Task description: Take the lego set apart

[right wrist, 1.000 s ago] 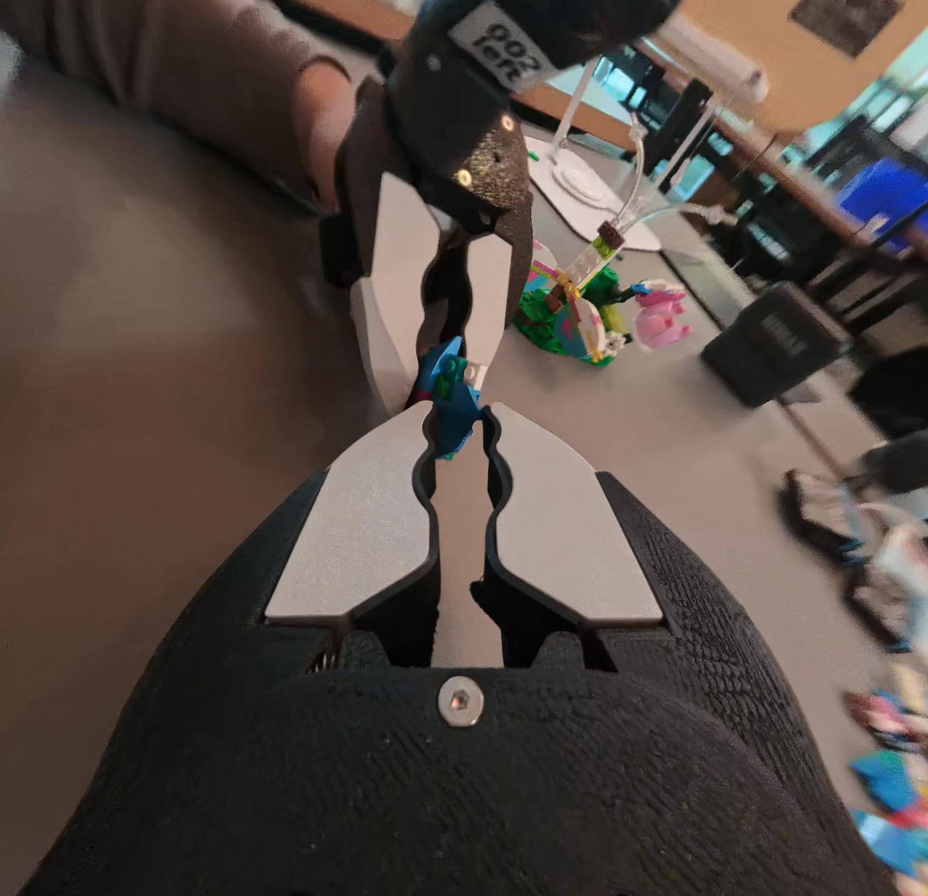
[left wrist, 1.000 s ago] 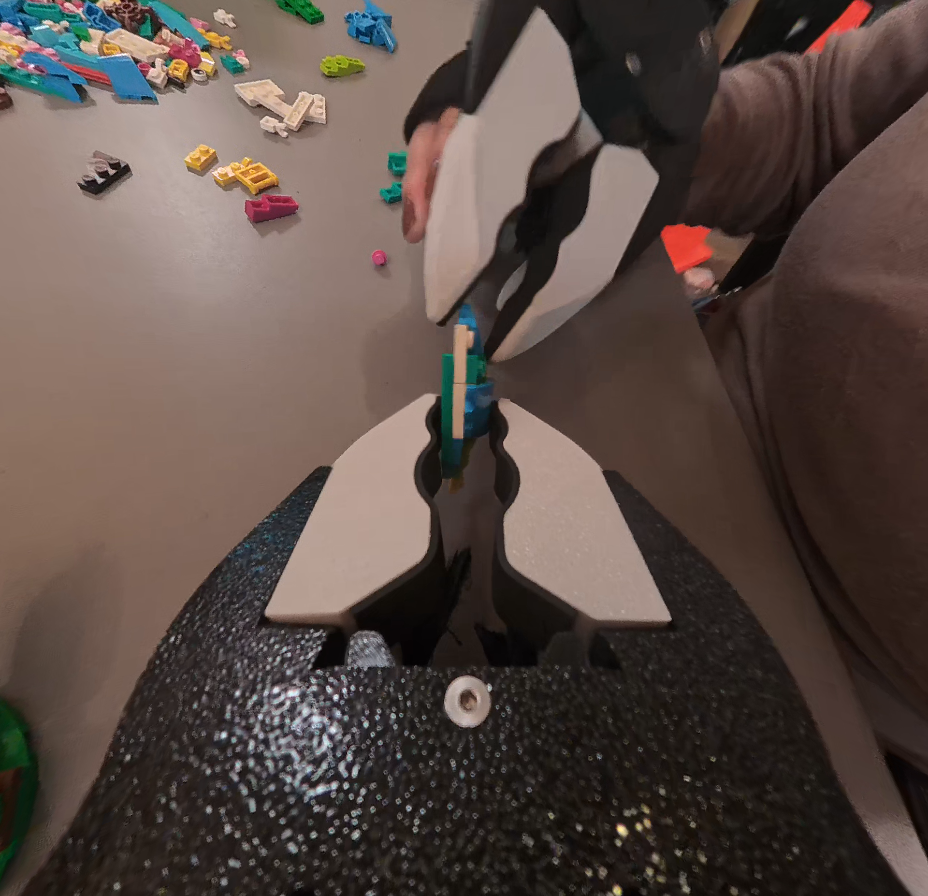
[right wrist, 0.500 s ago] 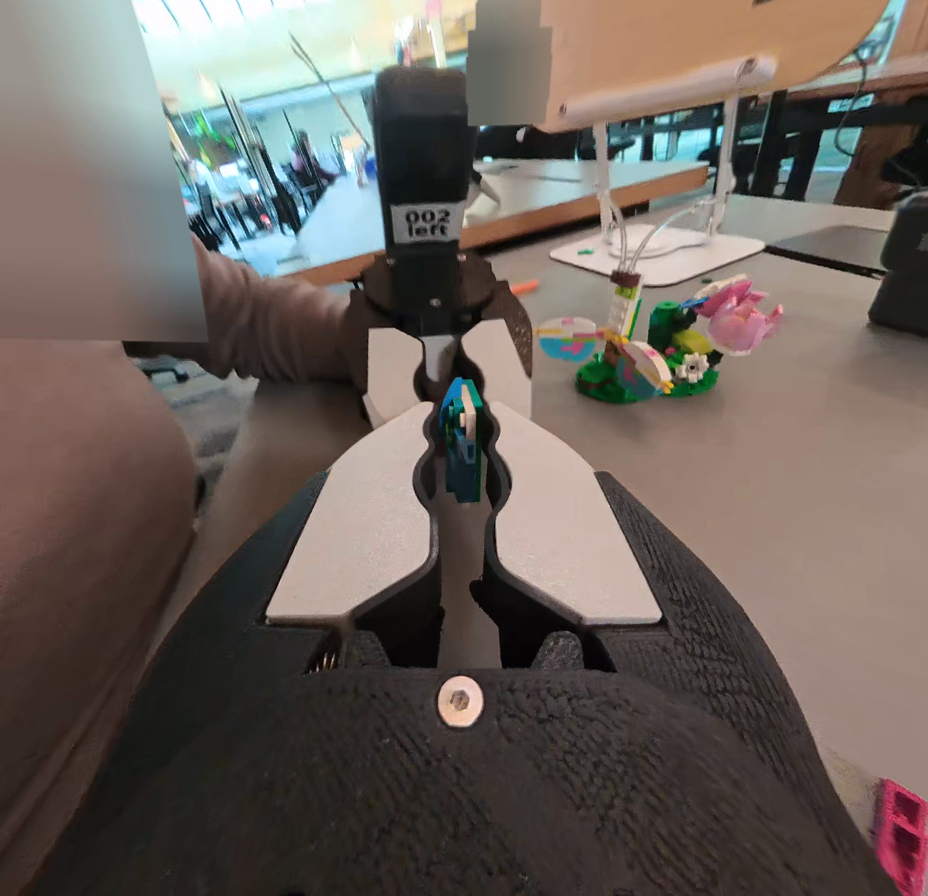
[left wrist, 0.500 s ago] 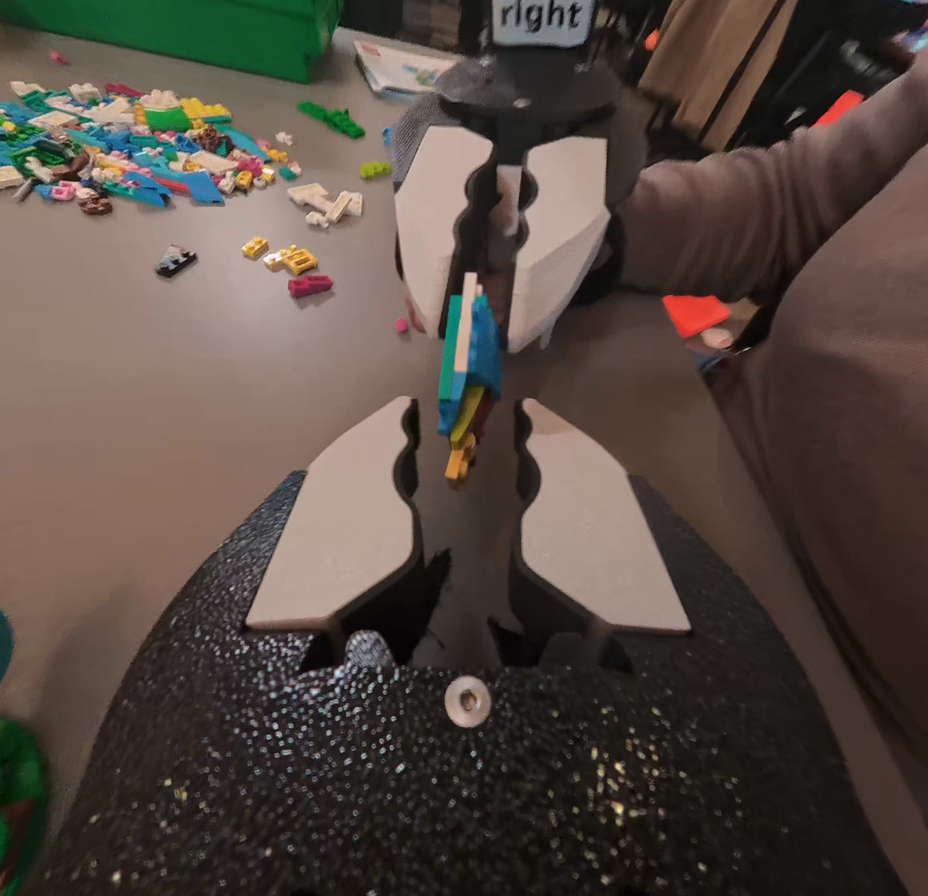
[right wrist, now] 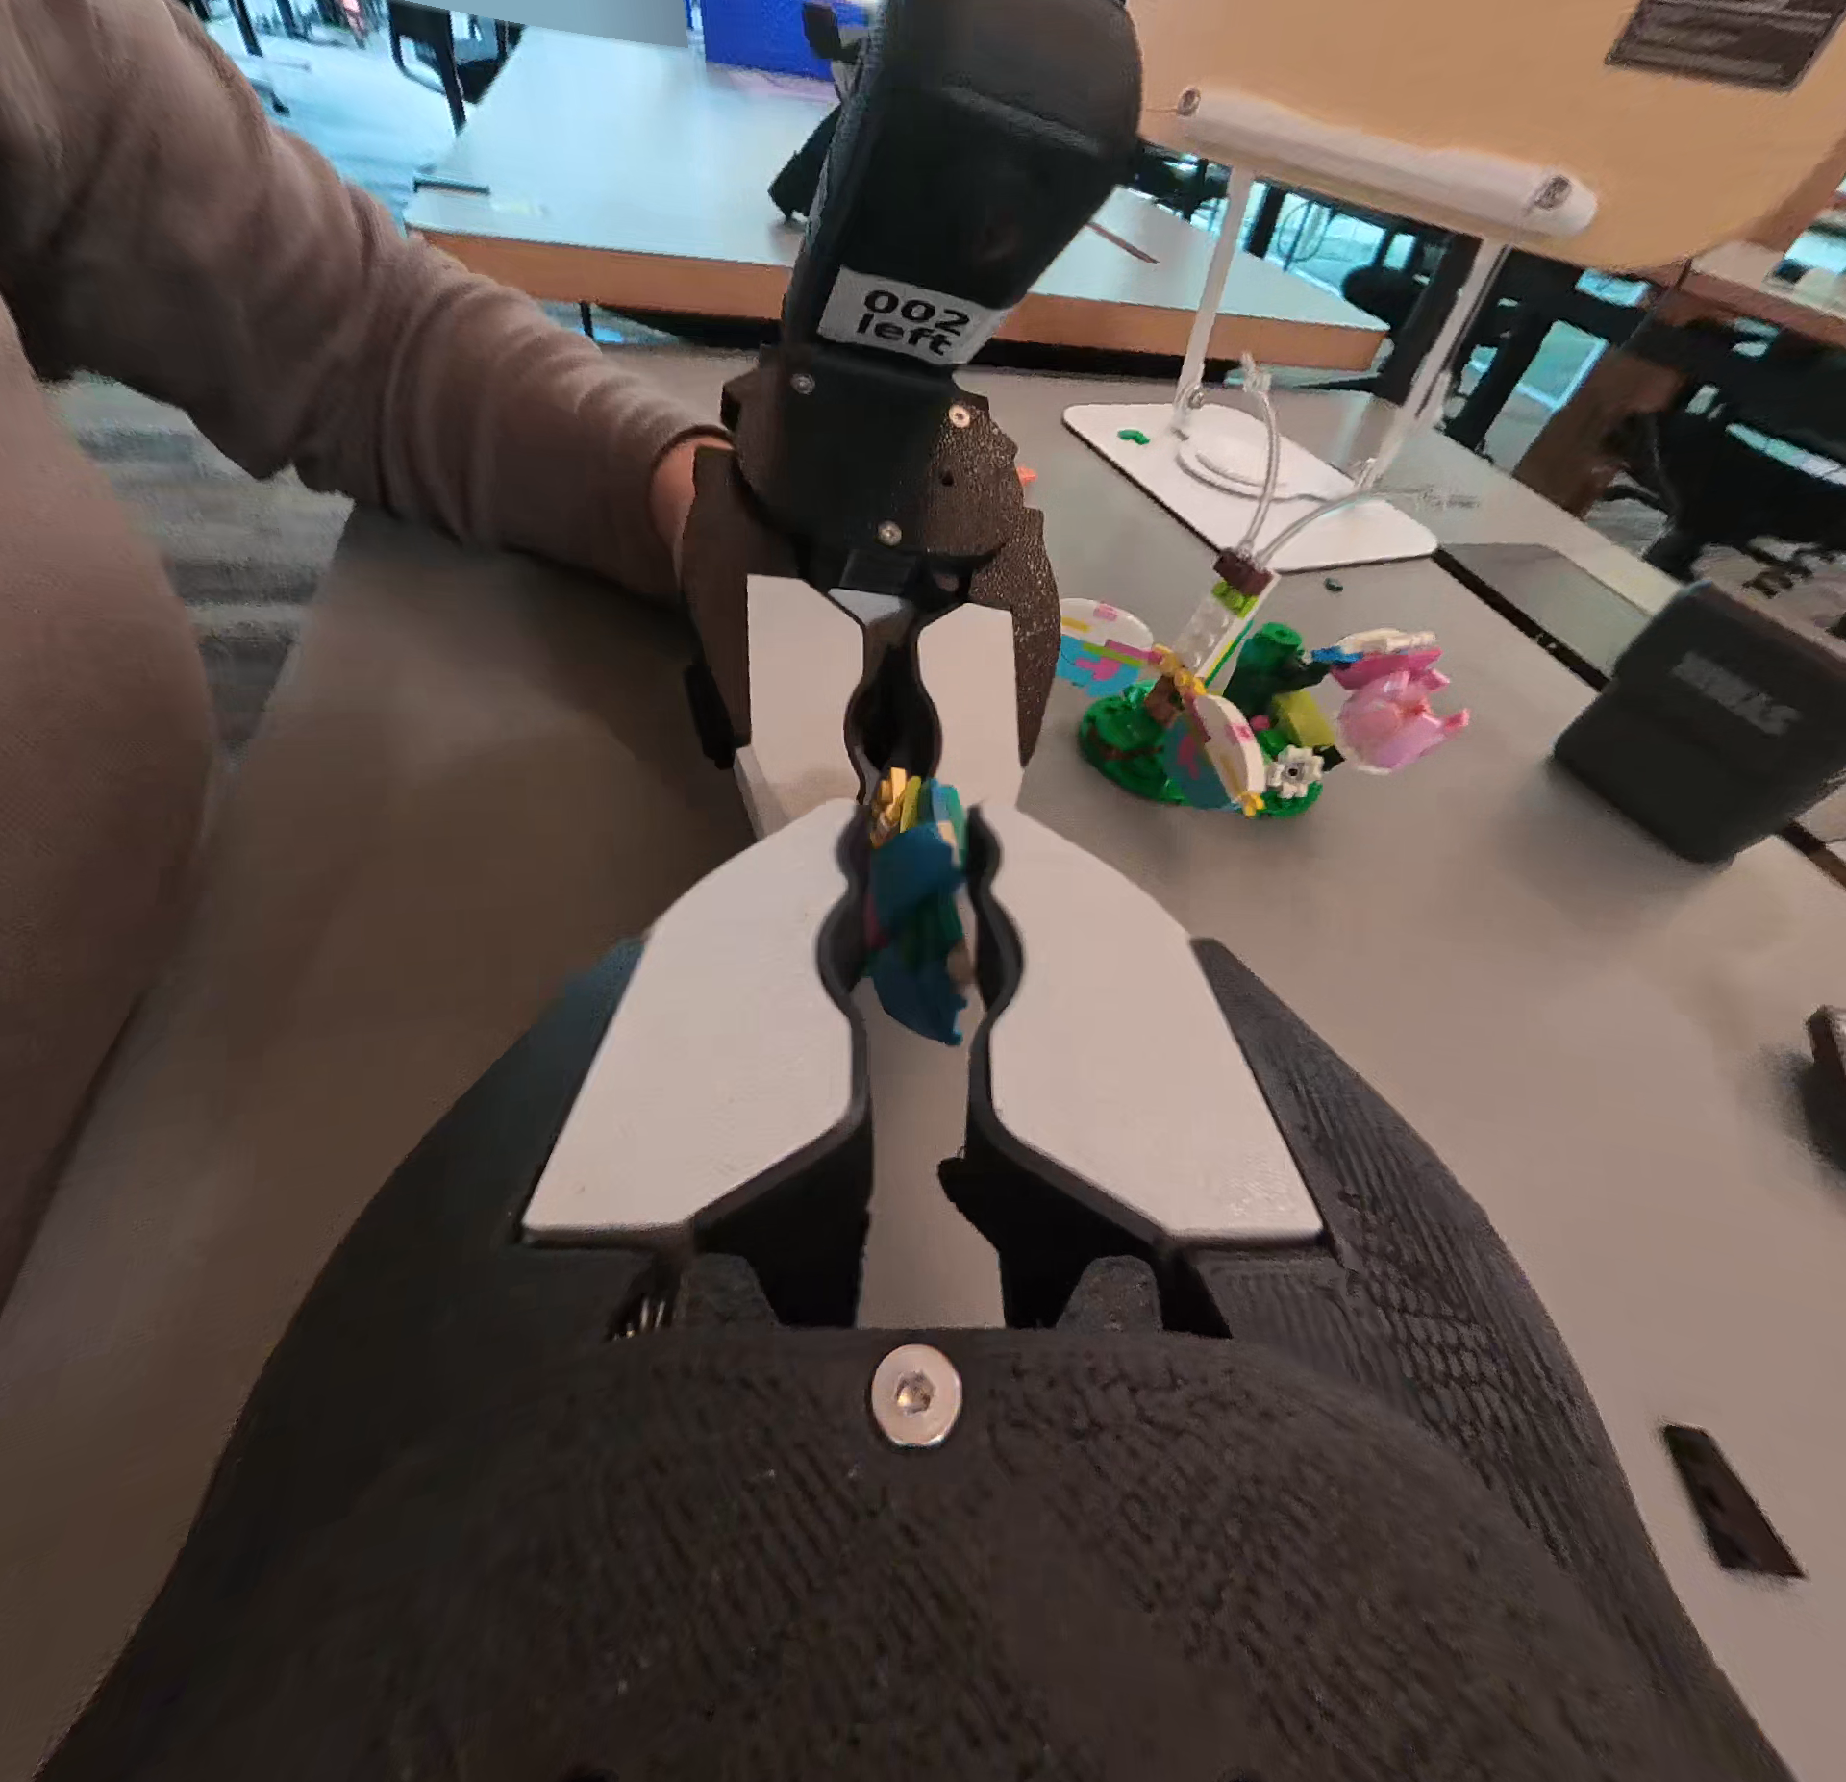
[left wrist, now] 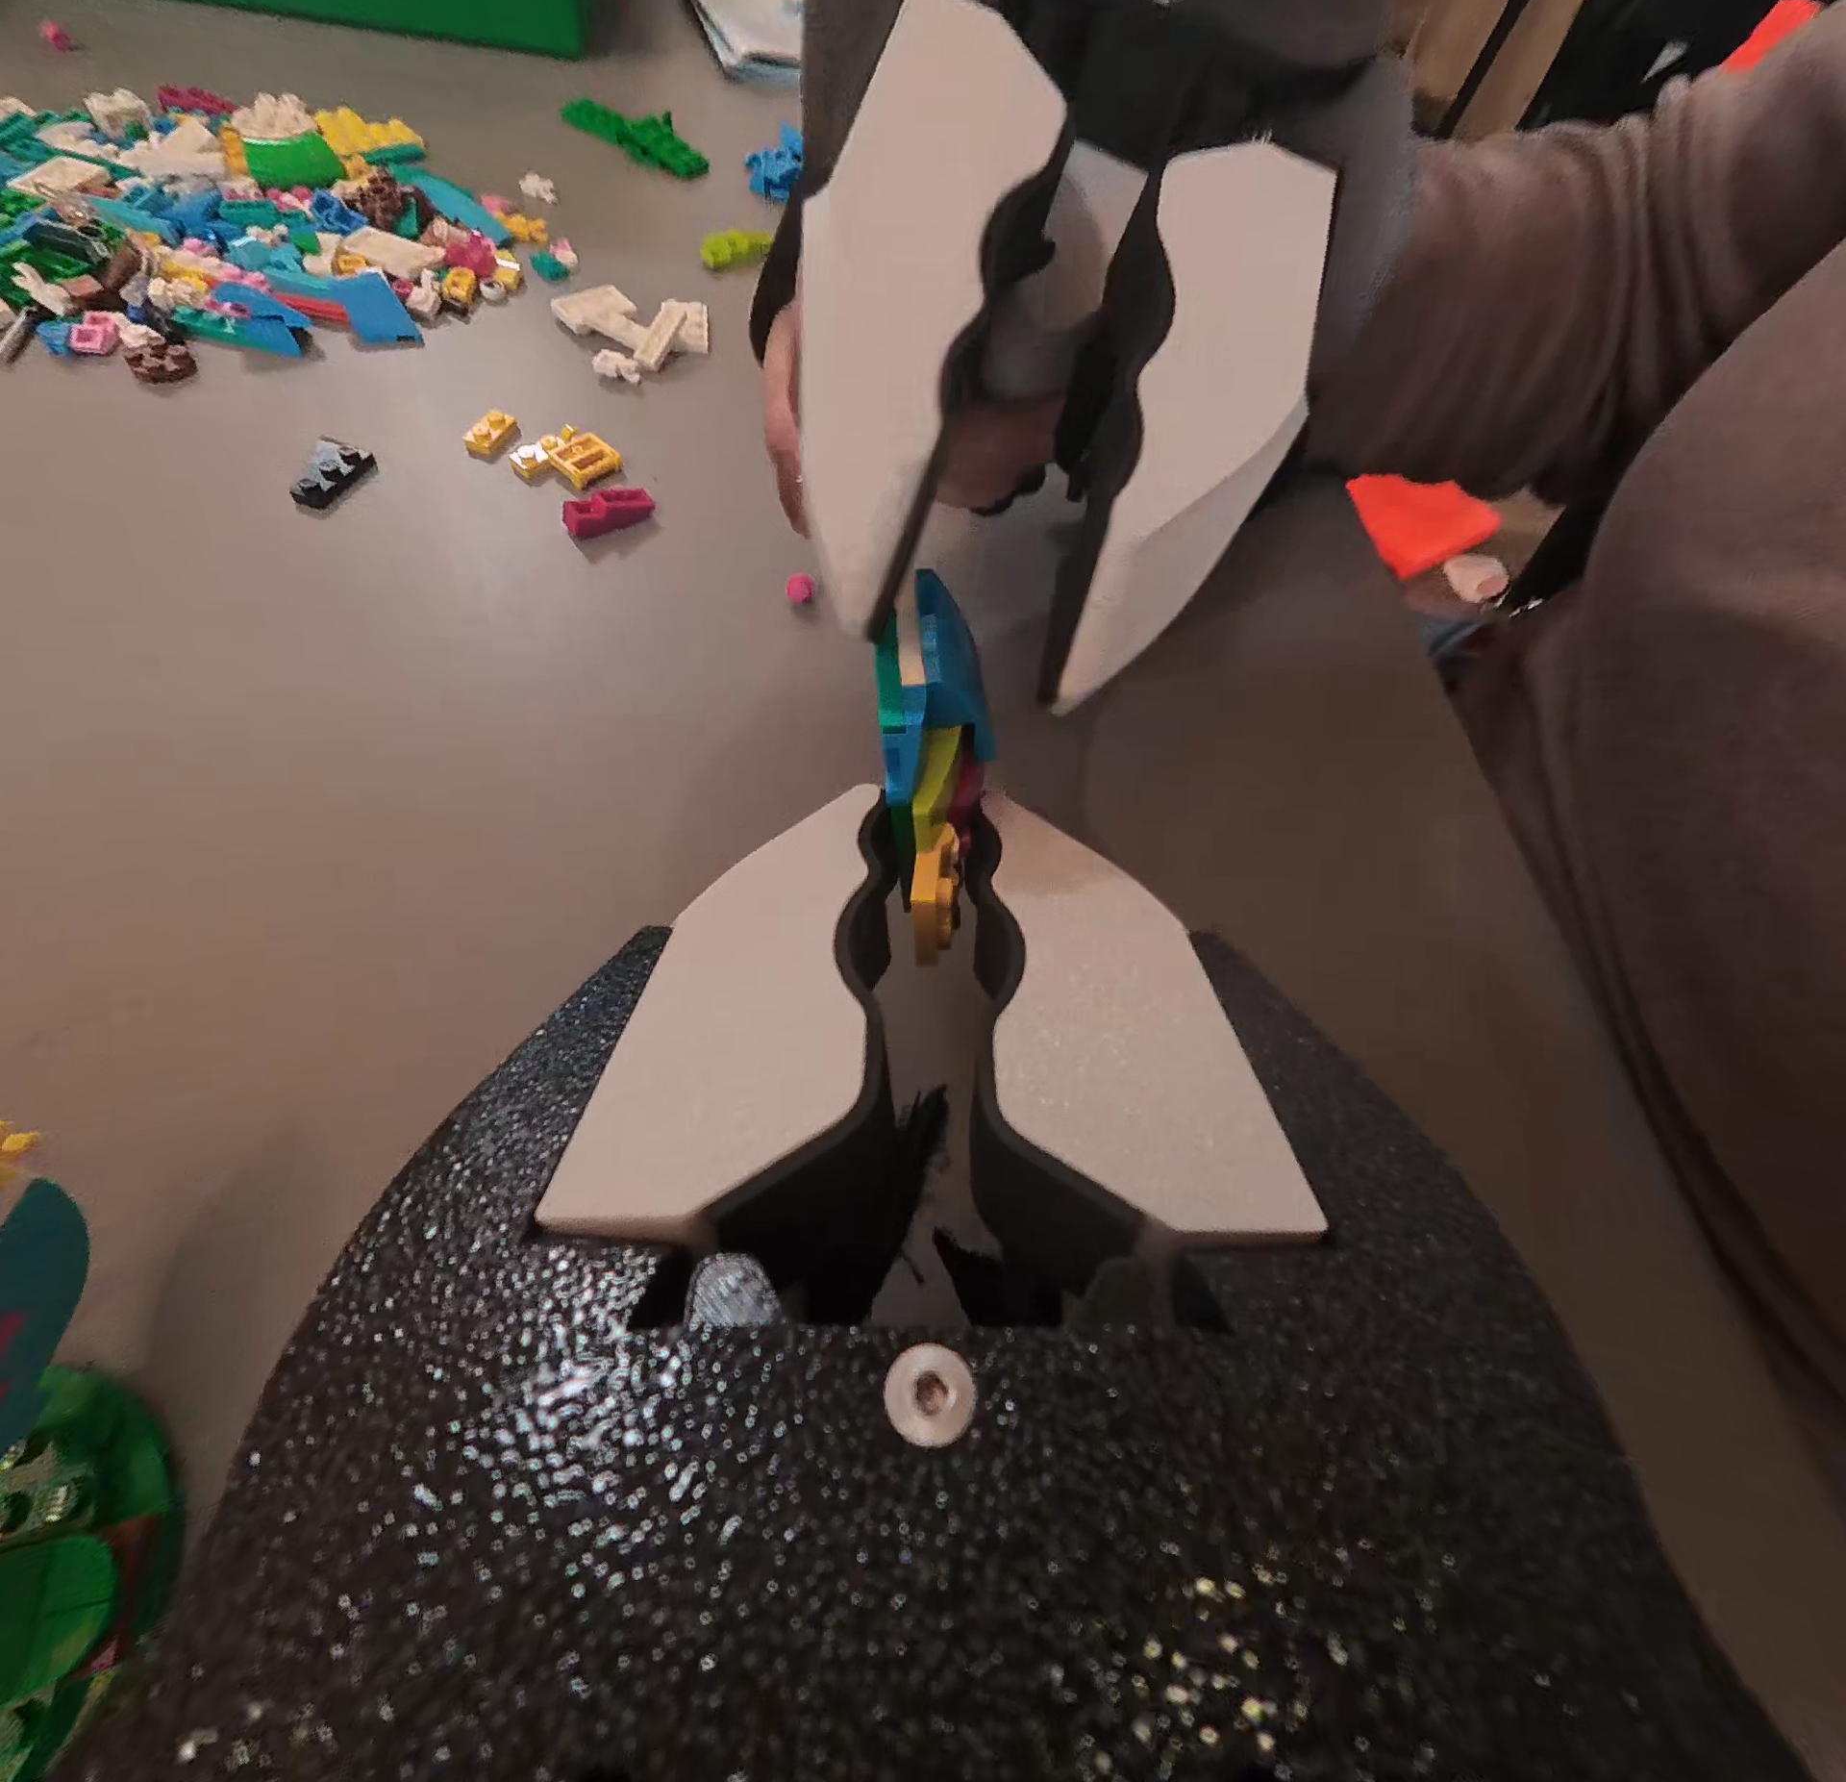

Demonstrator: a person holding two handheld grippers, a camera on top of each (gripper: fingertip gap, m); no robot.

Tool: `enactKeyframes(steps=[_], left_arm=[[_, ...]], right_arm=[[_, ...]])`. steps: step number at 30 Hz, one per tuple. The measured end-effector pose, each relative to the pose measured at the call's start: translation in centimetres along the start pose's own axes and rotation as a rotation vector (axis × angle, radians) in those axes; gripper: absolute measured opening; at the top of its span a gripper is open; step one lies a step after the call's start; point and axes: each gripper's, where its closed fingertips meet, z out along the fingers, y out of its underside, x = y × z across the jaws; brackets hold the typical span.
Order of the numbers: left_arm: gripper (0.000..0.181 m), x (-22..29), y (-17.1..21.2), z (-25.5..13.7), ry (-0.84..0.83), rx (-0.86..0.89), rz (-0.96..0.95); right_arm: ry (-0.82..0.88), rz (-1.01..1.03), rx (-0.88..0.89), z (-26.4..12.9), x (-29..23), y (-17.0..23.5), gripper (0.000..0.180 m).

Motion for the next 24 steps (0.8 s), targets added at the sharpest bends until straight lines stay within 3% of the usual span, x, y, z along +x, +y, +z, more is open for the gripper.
enactKeyframes(steps=[2, 6, 16, 20, 24], left_arm=[[0.012, 0.1, 0.2, 0.1, 0.002, -0.011, -0.019], [0.012, -0.5, 0.3, -0.1, -0.004, -0.004, -0.038], [0.012, -1.0, 0.8, -0.2, -0.073, -0.056, 0.070], [0.012, -1.0, 1.3, 0.0, -0.109, -0.105, 0.134], [0.012, -1.0, 1.7, 0.2, -0.132, -0.142, 0.135]], right_arm=[[0.032, -0.078, -0.023, 0.1, 0.1, 0.1, 0.005], [0.051, -0.132, -0.100, 0.3, 0.0, 0.6, 0.026], [0.066, -0.143, -0.175, 0.5, 0.1, 1.3, 0.029], [0.074, -0.213, -0.240, 0.4, 0.1, 2.1, 0.016], [0.101, -0.323, -0.306, 0.3, 0.0, 2.5, 0.015]])
